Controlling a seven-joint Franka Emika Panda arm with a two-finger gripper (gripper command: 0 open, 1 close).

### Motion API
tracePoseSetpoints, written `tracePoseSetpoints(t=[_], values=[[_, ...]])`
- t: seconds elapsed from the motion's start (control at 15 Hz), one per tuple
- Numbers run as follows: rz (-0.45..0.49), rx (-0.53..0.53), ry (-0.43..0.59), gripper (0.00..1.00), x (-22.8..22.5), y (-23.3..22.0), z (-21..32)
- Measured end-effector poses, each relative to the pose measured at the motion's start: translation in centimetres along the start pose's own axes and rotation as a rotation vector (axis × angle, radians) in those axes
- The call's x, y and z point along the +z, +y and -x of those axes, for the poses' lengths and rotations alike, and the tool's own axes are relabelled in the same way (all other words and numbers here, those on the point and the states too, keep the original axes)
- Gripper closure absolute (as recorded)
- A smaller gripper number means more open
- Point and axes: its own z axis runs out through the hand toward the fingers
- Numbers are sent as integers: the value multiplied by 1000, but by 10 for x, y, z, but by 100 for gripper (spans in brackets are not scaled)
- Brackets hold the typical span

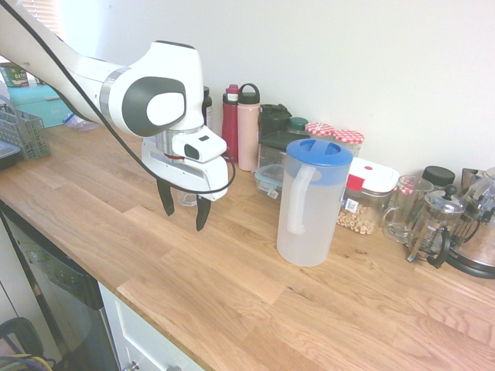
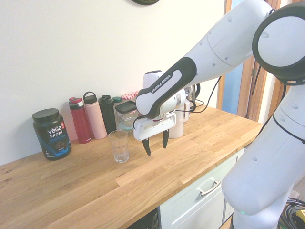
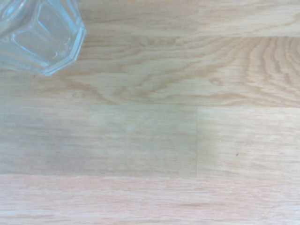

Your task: Pour me some water

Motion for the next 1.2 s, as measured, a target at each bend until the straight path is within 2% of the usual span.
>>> tracePoseSetpoints(t=[0.2,0.33,0.67,0.87,1.0,1.2], values=[[-12,2,10,0,-3,-1,-1],[-29,4,30,0,-26,-1,-4],[-71,-42,111,0,-145,24,-11],[-71,-91,153,0,-199,55,-37],[-59,-106,172,0,-216,77,-55],[-69,-81,181,0,-213,108,-84]])
